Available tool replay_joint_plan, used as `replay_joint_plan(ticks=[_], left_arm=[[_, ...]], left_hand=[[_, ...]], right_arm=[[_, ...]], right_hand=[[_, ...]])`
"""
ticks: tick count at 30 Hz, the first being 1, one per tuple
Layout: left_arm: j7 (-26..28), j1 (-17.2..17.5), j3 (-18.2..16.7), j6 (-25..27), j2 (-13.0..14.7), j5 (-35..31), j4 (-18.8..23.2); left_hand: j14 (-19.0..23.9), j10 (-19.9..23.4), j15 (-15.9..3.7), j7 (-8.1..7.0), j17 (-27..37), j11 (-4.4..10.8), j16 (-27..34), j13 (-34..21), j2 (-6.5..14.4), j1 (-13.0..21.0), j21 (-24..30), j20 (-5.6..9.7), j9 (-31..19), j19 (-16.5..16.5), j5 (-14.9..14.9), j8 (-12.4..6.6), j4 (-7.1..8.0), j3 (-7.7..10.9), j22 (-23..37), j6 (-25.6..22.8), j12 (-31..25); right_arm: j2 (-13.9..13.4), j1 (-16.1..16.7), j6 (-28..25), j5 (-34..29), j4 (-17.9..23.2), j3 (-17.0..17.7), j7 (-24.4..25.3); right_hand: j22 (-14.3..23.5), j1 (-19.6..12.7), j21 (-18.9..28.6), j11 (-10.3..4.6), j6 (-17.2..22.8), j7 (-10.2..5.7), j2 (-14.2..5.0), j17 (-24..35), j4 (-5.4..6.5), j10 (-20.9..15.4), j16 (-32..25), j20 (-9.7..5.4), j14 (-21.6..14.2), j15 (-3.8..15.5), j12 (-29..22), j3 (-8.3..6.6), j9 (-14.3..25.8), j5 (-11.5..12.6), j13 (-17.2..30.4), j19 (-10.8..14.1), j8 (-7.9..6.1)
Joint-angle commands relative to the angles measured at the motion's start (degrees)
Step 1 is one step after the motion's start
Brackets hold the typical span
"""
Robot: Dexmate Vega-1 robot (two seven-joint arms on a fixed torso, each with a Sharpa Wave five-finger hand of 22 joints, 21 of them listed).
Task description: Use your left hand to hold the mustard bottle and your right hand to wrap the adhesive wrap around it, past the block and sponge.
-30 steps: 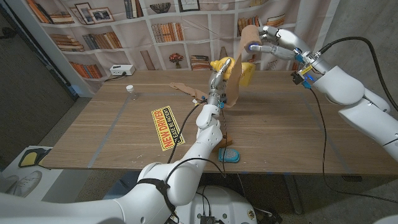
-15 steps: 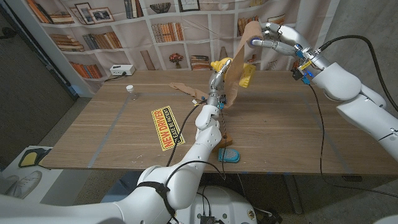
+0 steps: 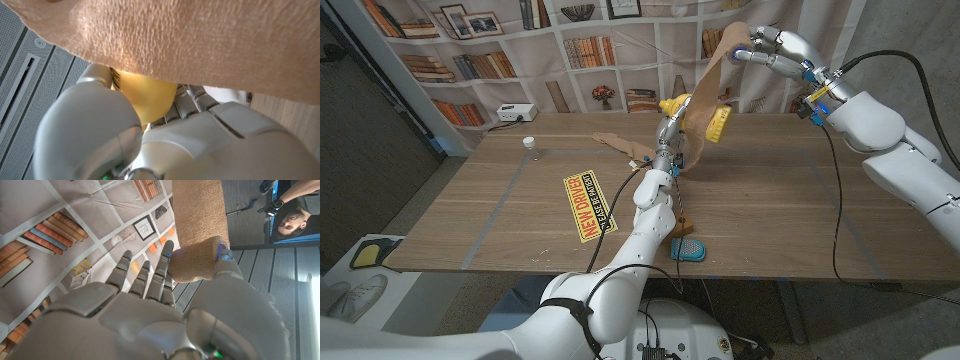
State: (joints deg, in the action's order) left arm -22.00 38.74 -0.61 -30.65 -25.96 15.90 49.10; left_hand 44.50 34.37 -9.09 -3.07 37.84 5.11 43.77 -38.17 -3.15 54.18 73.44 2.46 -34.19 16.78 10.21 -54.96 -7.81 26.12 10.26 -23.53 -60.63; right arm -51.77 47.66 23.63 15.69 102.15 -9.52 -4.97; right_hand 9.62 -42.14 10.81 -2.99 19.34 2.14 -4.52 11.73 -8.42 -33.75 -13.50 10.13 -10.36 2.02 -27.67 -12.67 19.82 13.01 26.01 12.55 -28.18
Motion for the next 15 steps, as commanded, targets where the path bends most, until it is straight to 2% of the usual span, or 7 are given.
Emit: replay_joint_plan(ticks=[1, 9, 15], left_arm=[[-0.51, 2.17, 1.28, 1.30, 0.04, -0.61, 2.99], [-0.12, 5.03, 2.69, 2.52, 0.66, -0.92, 7.76], [1.18, 8.22, 3.43, 5.83, 1.24, 0.01, 13.14]], left_hand=[[0.10, 0.35, 0.27, 0.09, 0.06, 0.09, -0.17, -0.20, 13.92, 13.56, -0.03, 0.12, -0.15, -0.26, 0.30, -0.25, -0.05, 0.46, 0.12, 0.01, -0.66], [0.07, 0.44, 0.19, 0.23, 0.08, 0.08, -0.19, -0.09, 13.95, 13.58, -0.02, 0.11, 0.02, -0.28, 0.31, -0.47, -0.05, 0.49, 0.11, 0.03, -0.73], [0.07, 0.25, 0.25, 0.13, 0.07, 0.09, -0.22, -0.24, 13.95, 13.58, -0.03, 0.07, 0.08, -0.33, 0.31, -0.63, -0.04, 0.51, 0.12, 0.05, -0.83]], right_arm=[[0.42, -4.03, -1.10, 3.06, -4.41, -1.61, -2.05], [0.34, -5.43, -0.28, 2.11, -6.49, -1.72, -1.27], [-0.24, -4.57, -0.81, 2.36, -6.48, -1.08, -0.25]], right_hand=[[0.12, 0.04, 0.10, -0.02, 5.98, -5.59, -0.43, 0.19, 0.31, -0.29, -0.21, -0.23, -0.44, 2.82, 0.27, -0.46, 0.13, 0.39, 0.23, 0.47, -0.12], [0.12, 0.21, 0.09, 0.11, 5.99, -5.50, -0.37, 0.20, 0.33, -0.36, -0.15, -0.20, -0.36, 2.77, 0.35, -0.42, 0.15, 0.43, 0.24, 0.54, -0.10], [0.12, 0.30, 0.09, 0.19, 5.98, -5.60, -0.33, 0.20, 0.33, -0.45, -0.10, -0.23, -0.31, 2.72, 0.38, -0.39, 0.19, 0.46, 0.26, 0.57, -0.10]])
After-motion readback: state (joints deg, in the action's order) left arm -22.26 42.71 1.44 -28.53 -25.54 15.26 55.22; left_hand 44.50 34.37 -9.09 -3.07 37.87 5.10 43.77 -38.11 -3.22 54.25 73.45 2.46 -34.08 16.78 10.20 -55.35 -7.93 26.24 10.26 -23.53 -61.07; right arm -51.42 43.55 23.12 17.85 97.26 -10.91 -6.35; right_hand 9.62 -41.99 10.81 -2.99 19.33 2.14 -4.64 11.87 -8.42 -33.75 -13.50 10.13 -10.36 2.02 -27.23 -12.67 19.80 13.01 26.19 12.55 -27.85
